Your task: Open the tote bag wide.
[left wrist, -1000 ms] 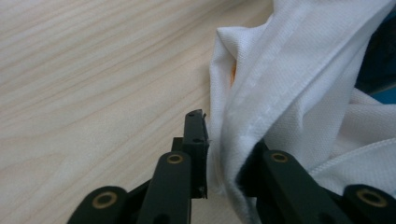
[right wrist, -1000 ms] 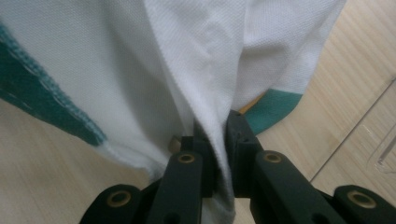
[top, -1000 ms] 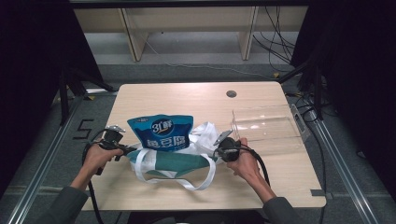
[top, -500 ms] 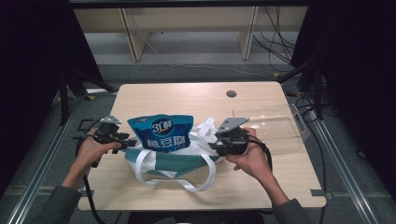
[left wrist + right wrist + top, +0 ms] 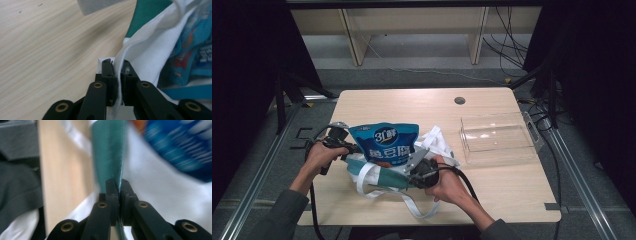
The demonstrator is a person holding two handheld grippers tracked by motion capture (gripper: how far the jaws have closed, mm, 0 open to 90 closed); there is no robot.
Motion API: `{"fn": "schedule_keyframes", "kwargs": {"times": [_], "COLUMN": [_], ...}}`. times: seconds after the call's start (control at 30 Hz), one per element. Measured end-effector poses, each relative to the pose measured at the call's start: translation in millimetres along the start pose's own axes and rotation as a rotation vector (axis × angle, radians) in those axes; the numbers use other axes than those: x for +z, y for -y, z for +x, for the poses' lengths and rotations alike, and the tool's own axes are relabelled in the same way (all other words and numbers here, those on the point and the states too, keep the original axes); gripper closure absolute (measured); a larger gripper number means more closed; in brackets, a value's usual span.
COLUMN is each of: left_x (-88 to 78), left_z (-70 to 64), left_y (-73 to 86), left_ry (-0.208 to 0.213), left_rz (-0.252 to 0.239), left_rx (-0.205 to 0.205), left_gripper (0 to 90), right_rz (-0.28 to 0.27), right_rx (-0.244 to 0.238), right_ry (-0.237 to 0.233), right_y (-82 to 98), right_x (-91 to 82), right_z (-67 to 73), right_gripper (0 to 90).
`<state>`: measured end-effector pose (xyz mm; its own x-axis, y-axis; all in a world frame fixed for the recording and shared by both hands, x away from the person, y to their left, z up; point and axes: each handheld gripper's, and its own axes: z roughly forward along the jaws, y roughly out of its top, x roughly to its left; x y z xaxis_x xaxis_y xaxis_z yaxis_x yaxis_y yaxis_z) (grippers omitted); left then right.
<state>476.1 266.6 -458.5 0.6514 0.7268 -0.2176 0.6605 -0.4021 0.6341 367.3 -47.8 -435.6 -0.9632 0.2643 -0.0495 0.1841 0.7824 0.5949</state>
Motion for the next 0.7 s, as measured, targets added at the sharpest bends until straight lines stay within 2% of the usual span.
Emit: {"fn": "schedule_keyframes", "kwargs": {"times": [0.03, 0.07, 0.1, 0.13, 0.27, 0.37, 0.43, 0.47, 0.53, 0.57, 0.6, 0.63, 0.67, 0.7], "left_x": [0.8, 5.6, 12.0, 14.5, 36.9, 29.6, 18.0, 12.6, -5.4, -13.2, -20.4, -30.1, -38.9, -46.7], "left_z": [1.9, 2.0, -1.5, 2.5, 2.2, 3.5, 0.6, -1.7, -6.0, -9.4, -11.8, -15.6, -19.3, -22.3], "left_y": [-2.3, -4.1, -4.2, -6.8, -5.5, -3.8, -3.1, -2.2, -0.2, 1.7, 3.0, 4.9, 7.0, 9.0], "left_ry": [-0.016, -0.038, -0.045, -0.052, -0.072, -0.068, -0.08, -0.07, -0.071, -0.065, -0.051, -0.049, -0.04, -0.047], "left_rz": [0.06, 0.09, 0.067, 0.141, 0.192, 0.171, 0.129, 0.08, 0.013, -0.023, -0.036, -0.061, -0.072, -0.076], "left_rx": [0.037, 0.051, -0.004, 0.063, 0.036, 0.047, 0.046, 0.015, -0.008, -0.029, -0.039, -0.038, -0.03, -0.003], "left_gripper": [86.0, 86.3, 86.3, 86.3, 86.5, 83.1, 76.1, 72.2, 64.9, 59.1, 54.6, 53.7, 55.0, 54.2], "right_rz": [0.016, 0.028, 0.052, 0.06, 0.134, 0.129, 0.122, 0.107, 0.055, 0.025, -0.008, -0.043, -0.082, -0.116], "right_rx": [0.004, -0.002, 0.01, 0.01, -0.006, -0.004, 0.017, 0.042, 0.063, 0.089, 0.114, 0.112, 0.132, 0.137], "right_ry": [-0.022, -0.04, -0.045, -0.044, -0.047, -0.048, -0.051, -0.055, -0.059, -0.055, -0.053, -0.044, -0.04, -0.025], "right_y": [3.4, 6.7, 10.7, 12.8, 19.4, 19.3, 18.7, 18.0, 15.8, 13.9, 12.6, 12.0, 11.8, 12.1], "right_x": [4.7, 9.7, 17.2, 22.1, 51.1, 51.6, 47.4, 42.9, 28.5, 16.0, 4.7, -4.1, -15.9, -26.8], "right_z": [3.8, 6.6, 10.8, 12.6, 18.5, 18.4, 16.8, 15.8, 12.6, 11.2, 9.1, 5.6, 2.1, -2.6], "right_gripper": [87.9, 88.0, 88.0, 88.0, 88.0, 87.9, 85.5, 79.6, 67.0, 61.4, 58.5, 57.3, 57.0, 56.9]}}
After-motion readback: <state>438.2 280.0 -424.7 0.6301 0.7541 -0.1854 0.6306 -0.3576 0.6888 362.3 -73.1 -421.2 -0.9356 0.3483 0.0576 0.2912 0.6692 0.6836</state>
